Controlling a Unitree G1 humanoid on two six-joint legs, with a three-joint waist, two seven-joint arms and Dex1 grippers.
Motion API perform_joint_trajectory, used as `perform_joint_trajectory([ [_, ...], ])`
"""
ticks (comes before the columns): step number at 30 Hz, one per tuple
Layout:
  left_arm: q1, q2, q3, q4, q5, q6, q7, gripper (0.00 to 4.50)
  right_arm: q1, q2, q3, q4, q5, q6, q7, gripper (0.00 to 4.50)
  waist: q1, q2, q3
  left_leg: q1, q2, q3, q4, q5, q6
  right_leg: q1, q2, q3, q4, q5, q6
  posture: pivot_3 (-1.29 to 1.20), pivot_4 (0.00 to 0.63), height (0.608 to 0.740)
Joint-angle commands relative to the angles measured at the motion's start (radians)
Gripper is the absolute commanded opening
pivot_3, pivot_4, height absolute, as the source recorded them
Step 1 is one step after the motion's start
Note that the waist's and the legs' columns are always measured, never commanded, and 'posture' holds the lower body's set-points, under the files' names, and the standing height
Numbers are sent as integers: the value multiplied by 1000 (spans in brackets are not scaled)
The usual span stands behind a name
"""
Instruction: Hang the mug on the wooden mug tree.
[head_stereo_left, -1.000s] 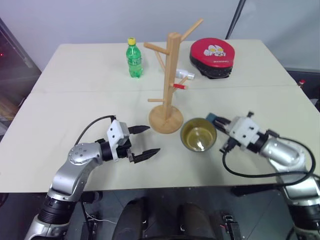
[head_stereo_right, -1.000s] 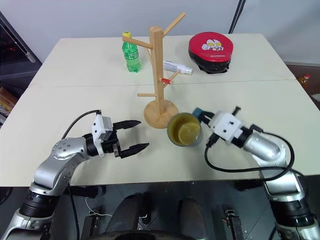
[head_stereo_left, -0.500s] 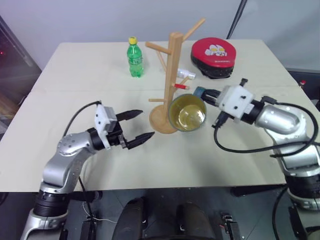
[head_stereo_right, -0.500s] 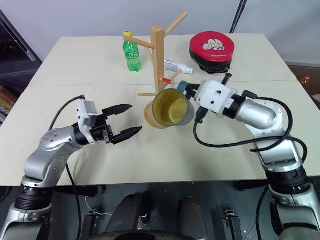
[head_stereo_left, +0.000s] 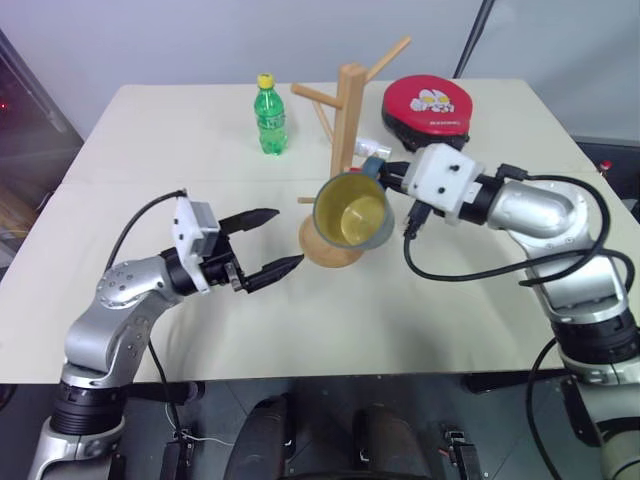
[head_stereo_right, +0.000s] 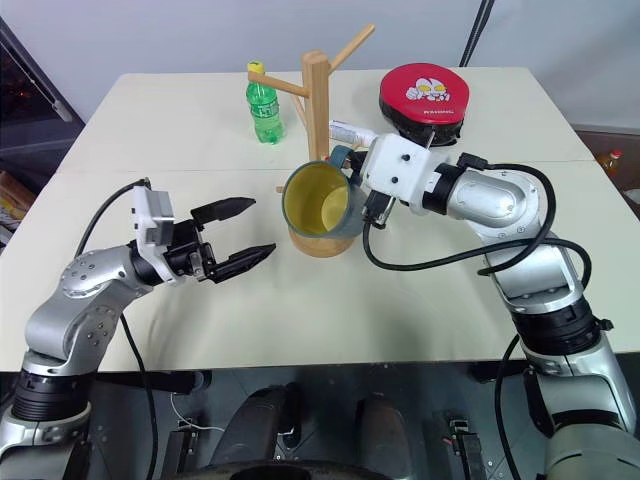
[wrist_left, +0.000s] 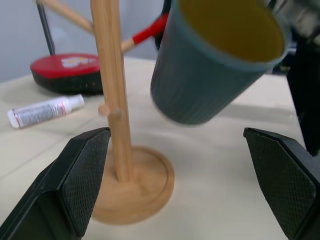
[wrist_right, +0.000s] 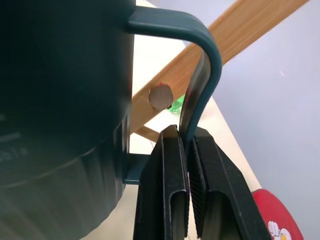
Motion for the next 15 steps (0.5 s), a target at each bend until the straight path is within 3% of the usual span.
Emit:
perform_joint_trajectory([
  [1, -29, 11, 33, -52, -48, 18, 12, 4500, -34, 10, 4, 19, -34, -3, -13, 28, 0, 0, 0, 0, 0, 0, 0, 0, 0, 0, 0, 0, 0, 0, 0, 0, 150, 740],
  [7, -46, 14, 37, -67, -67, 33, 24, 4500, -49, 26, 24, 67, -71, -13, -14, 28, 0, 0, 0, 0, 0, 0, 0, 0, 0, 0, 2, 0, 0, 0, 0, 0, 150, 740],
  [10, -46, 16, 37, -69, -68, 32, 27, 4500, -48, 32, 20, 66, -71, -15, -8, 983, 0, 0, 0, 0, 0, 0, 0, 0, 0, 0, 2, 0, 0, 0, 0, 0, 150, 740],
  [15, -48, 16, 33, -62, -64, 27, 29, 4500, -39, 21, -7, 44, -81, -32, -16, 3521, -1, 0, 0, 0, 0, 1, 0, 0, 0, 0, 2, 0, 0, 0, 0, 0, 150, 740],
])
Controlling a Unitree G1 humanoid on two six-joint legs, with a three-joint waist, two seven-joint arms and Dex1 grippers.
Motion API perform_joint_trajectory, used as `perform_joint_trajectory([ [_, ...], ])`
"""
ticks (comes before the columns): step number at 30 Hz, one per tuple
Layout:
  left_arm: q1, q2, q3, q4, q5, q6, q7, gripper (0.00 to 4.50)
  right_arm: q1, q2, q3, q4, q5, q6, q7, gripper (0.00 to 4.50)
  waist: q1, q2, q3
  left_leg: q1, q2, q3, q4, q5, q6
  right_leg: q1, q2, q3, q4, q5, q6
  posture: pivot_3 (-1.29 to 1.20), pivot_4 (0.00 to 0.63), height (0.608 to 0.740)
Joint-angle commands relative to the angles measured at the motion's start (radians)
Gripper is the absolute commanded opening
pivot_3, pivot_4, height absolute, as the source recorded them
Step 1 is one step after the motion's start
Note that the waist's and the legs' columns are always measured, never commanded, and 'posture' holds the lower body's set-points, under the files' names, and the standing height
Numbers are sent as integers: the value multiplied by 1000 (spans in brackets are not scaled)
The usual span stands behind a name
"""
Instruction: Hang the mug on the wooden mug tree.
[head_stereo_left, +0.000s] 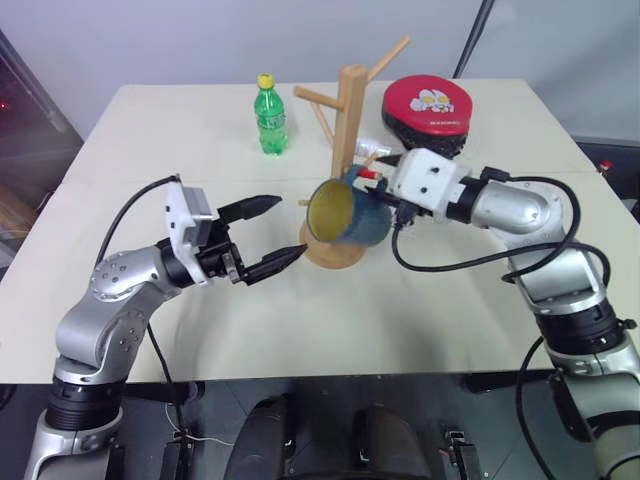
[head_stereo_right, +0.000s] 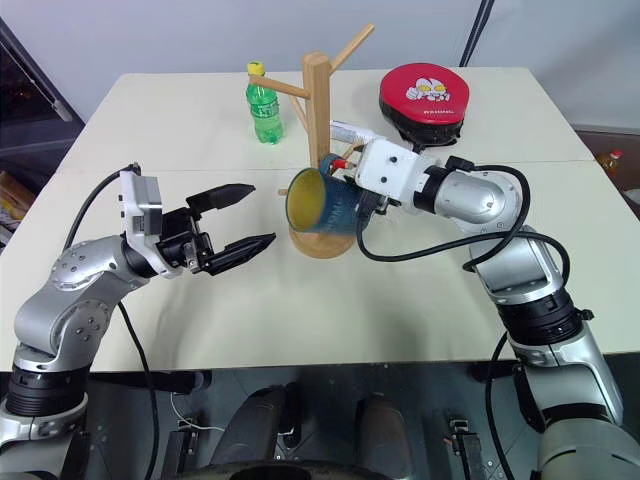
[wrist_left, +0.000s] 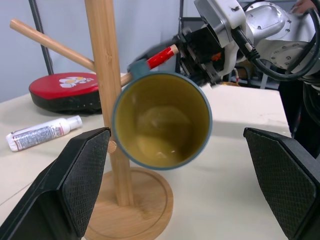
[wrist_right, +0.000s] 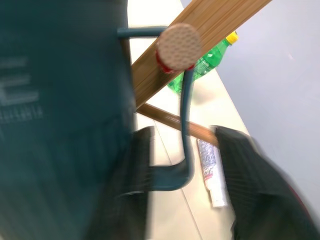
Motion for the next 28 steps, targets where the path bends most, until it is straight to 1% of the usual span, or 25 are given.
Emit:
perform_joint_trajectory([
  [1, -13, 6, 22, -25, -9, -8, 7, 4500, -6, -20, -65, -55, 10, -15, -2, 3521, 0, 0, 0, 0, 0, 0, 0, 0, 0, 0, 0, 0, 0, 0, 0, 0, 150, 740],
  [4, -5, 2, 28, -10, -3, -8, 19, 4500, 42, -43, -153, -108, 72, 15, 10, 3521, 4, 0, 0, 0, 0, 0, 0, 0, 0, 0, 0, 0, 0, 0, 0, 0, 150, 740],
  [8, 19, -11, 48, 54, 34, -22, 70, 4500, 190, -39, -328, -172, 205, 89, 14, 3521, 6, -1, 0, 0, 0, 0, 0, 0, 0, 1, -1, 0, -1, 0, 0, 0, 150, 740],
  [11, 38, -38, 68, 140, 104, -73, 133, 4500, 317, 19, -434, -189, 297, 123, -18, 3521, 5, -1, 0, 0, 0, -1, 0, 0, 0, 2, -2, 0, -1, 0, 0, 0, 150, 740],
  [13, 52, -52, 74, 202, 164, -107, 182, 4500, 398, 86, -475, -169, 328, 85, -58, 3521, 1, -1, 0, 1, 0, 0, 0, 0, 0, 2, -2, 0, 0, 0, 0, 0, 150, 740],
  [16, 74, -80, 80, 279, 227, -165, 235, 4500, 511, 183, -489, -99, 316, -15, -115, 3521, -1, -1, 0, 1, 1, 0, -1, 0, 0, 1, -1, 0, 0, 0, 0, 0, 150, 740],
  [19, 105, -103, 78, 331, 274, -211, 267, 4500, 566, 253, -491, -32, 325, -76, -150, 3521, -2, -1, 0, 1, 1, 1, -1, 0, 0, 1, 0, 0, 0, 0, 0, 0, 150, 740],
  [25, 155, -141, 88, 341, 302, -238, 308, 4500, 597, 306, -480, 74, 344, -151, -164, 3521, -1, -1, 0, 1, 1, 1, -1, 0, 0, 0, -1, 1, 1, 0, 0, 0, 150, 740],
  [28, 171, -148, 90, 333, 304, -242, 311, 4500, 591, 308, -478, 112, 347, -178, -165, 3521, -1, -1, 0, 1, 1, 1, -1, 0, 0, 0, -2, 1, 1, 0, 0, 0, 150, 740],
])
